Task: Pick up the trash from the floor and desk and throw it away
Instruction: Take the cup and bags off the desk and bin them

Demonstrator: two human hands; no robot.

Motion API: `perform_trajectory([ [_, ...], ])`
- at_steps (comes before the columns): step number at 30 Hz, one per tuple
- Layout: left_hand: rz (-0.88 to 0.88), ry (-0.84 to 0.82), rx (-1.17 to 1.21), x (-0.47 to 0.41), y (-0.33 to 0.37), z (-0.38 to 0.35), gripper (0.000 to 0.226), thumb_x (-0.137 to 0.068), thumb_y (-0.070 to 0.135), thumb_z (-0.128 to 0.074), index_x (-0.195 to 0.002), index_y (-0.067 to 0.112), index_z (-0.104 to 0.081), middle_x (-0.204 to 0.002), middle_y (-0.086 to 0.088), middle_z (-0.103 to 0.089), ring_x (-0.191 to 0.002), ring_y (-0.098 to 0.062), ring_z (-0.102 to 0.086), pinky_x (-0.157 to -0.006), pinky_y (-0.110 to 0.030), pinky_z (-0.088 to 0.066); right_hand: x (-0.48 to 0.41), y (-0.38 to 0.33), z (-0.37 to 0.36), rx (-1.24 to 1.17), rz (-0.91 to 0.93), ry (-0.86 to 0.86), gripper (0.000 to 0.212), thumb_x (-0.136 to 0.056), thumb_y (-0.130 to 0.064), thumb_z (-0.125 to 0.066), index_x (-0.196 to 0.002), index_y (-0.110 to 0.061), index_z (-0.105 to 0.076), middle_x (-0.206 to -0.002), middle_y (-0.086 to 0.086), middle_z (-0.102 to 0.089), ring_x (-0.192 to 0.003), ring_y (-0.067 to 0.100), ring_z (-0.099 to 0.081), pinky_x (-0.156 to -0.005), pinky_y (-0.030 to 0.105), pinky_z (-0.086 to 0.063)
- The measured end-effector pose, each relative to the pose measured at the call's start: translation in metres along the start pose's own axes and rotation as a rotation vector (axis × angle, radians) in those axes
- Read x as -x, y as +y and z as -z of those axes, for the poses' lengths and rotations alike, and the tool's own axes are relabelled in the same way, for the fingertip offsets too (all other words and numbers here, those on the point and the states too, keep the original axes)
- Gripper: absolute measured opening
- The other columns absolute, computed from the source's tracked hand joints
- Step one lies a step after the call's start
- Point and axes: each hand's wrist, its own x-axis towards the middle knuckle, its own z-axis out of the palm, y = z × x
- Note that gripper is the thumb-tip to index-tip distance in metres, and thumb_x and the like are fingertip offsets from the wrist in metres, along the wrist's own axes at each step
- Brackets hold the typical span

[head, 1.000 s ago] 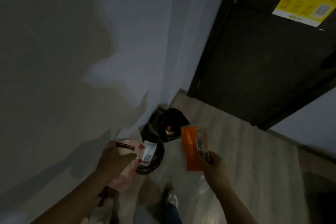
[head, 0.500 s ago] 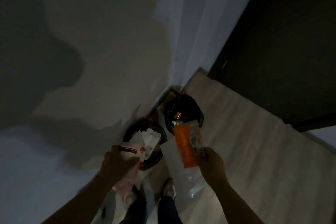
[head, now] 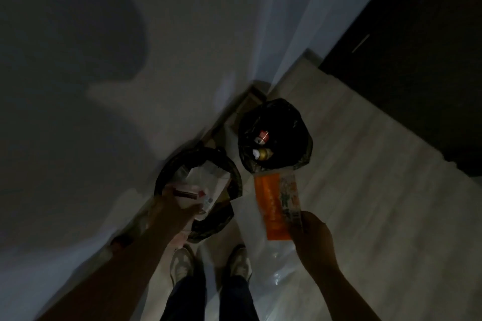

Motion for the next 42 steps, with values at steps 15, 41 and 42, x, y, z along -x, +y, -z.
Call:
perform_trajectory([
  [15, -0.094, -0.120, -0.236, -0.057, -0.066, -0.009, 0.031, -0.091, 0.021, -0.060, -0.119, 0.008, -0.059, -0.119, -0.013, -0.062, -0.108, -0.026, -0.058, -0.083, -0.026, -0.041, -0.066, 0.000, -0.117, 0.072, -0.009, -0.083, 0.022, -0.092, -0.016, -0.054, -0.071, -0.015, -0.054, -0.061, -0.003, -0.054, -0.051, 0.005, -0.046, -0.044, 0.009, -0.036],
  [41, -0.256, -0.032, -0.458, 0.088, -0.035, 0.129, 0.044, -0.092, 0.038, -0.050, -0.131, 0.017, -0.043, -0.124, -0.004, -0.051, -0.111, -0.018, -0.053, -0.090, -0.025, -0.043, 0.020, -0.150, -0.062, 0.751, 0.531, -0.287, 0.029, -0.092, -0.024, -0.053, -0.119, -0.014, -0.052, -0.119, 0.006, -0.058, -0.109, 0.021, -0.056, -0.090, 0.028, -0.045],
  [42, -0.252, -0.006, -0.433, 0.107, -0.032, 0.136, 0.044, -0.092, 0.038, -0.051, -0.131, 0.019, -0.044, -0.124, -0.003, -0.051, -0.111, -0.017, -0.053, -0.089, -0.024, -0.042, 0.032, -0.158, -0.051, 0.764, 0.576, -0.309, 0.032, -0.092, -0.025, -0.054, -0.122, -0.014, -0.052, -0.122, 0.006, -0.057, -0.113, 0.020, -0.054, -0.093, 0.028, -0.044],
])
